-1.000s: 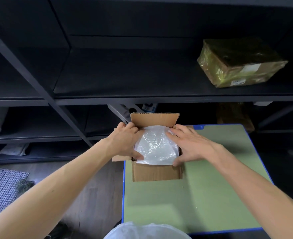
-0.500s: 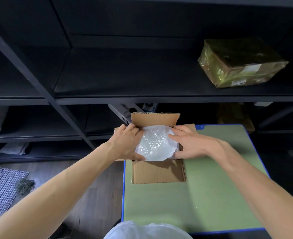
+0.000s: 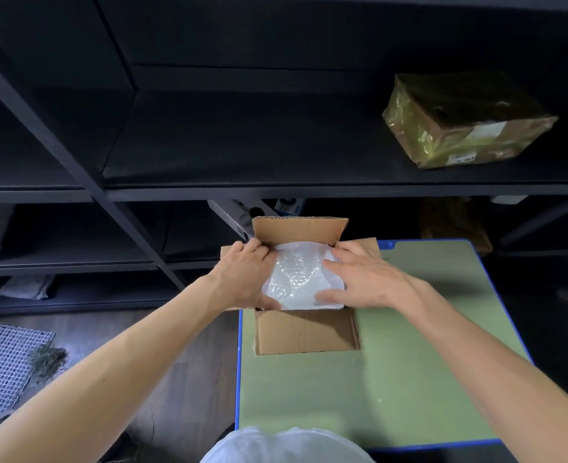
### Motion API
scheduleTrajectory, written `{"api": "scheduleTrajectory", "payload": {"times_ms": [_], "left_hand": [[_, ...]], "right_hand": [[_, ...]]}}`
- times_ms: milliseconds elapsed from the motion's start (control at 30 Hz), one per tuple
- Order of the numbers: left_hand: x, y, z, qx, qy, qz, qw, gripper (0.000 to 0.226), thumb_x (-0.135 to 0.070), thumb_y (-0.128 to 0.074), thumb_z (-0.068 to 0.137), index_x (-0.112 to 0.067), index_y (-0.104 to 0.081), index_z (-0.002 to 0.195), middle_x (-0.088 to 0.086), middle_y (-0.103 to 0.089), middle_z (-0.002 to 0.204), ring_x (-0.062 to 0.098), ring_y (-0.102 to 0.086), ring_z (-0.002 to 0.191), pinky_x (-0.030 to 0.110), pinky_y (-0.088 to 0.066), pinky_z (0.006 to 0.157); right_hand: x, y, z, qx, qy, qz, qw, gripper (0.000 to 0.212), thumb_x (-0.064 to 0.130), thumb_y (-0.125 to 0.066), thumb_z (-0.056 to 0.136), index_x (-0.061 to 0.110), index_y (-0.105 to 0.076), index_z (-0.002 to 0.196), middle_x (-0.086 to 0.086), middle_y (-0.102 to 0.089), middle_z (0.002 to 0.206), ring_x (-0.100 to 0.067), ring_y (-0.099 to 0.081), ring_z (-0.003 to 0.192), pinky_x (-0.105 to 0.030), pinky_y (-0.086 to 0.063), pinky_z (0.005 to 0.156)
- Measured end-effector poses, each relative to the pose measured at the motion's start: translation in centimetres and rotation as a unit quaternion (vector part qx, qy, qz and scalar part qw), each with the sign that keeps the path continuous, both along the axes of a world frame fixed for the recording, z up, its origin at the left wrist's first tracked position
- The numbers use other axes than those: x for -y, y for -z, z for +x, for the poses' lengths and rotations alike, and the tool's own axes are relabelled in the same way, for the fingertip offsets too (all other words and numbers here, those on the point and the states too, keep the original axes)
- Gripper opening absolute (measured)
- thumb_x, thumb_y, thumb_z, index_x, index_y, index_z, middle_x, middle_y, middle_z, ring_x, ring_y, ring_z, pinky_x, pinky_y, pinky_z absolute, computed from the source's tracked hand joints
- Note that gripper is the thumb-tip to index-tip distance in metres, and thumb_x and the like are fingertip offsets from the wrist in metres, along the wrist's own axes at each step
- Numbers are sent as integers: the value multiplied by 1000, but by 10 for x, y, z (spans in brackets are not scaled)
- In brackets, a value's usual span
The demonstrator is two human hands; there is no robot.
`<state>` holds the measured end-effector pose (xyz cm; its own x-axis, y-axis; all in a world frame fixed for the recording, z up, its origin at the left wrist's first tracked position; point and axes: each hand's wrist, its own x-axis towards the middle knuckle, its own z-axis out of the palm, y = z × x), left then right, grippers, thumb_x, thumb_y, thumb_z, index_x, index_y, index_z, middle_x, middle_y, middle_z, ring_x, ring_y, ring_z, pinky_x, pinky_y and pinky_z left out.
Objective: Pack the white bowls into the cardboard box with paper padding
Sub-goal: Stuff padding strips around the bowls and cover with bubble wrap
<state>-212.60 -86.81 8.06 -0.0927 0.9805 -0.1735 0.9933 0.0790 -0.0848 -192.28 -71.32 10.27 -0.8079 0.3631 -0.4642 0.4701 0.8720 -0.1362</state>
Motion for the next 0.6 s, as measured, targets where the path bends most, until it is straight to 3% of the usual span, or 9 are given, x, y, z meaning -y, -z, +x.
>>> {"api": "scheduleTrajectory", "payload": {"times_ms": [67, 133, 300, 400, 600], "left_hand": [[0, 0, -2, 8, 1, -4, 1000, 104, -89, -48, 69, -17, -39, 144, -4, -47, 139, 19, -36, 128, 35, -35, 102], [0, 2, -3, 16, 1, -6, 1000, 104, -89, -48, 70, -17, -38, 145, -4, -47, 140, 19, -35, 129, 36, -35, 103], [0, 5, -7, 36, -3, -17, 999, 106, -89, -47, 69, -18, -35, 147, -5, -45, 141, 19, -32, 130, 35, -33, 104], [-1, 5, -8, 34, -3, -22, 999, 108, -90, -46, 68, -19, -33, 148, -5, -44, 143, 19, -32, 131, 35, -33, 103], [-3, 7, -9, 31, -5, -17, 999, 105, -89, -48, 68, -19, -36, 146, -6, -46, 139, 19, -34, 128, 34, -33, 102]], "right_hand": [[0, 4, 2, 1, -22, 26, 999, 88, 79, -53, 74, 24, -44, 143, 0, -27, 159, -18, -5, 149, -40, -27, 115], [-2, 4, 2, 4, -27, 36, 999, 94, 77, -59, 70, 24, -41, 146, 0, -28, 157, -18, -6, 149, -40, -28, 114], [-4, 5, -2, 0, -50, 58, 997, 94, 78, -61, 63, 24, -48, 138, 2, -38, 147, -20, -19, 141, -40, -33, 113], [-9, 7, 0, 0, -57, 43, 997, 92, 73, -64, 67, 24, -44, 142, 3, -35, 150, -19, -16, 143, -38, -34, 112], [-11, 4, -6, -17, -84, 73, 994, 71, 61, -67, 72, 24, -53, 132, 2, -46, 138, -21, -27, 133, -32, -31, 98]]}}
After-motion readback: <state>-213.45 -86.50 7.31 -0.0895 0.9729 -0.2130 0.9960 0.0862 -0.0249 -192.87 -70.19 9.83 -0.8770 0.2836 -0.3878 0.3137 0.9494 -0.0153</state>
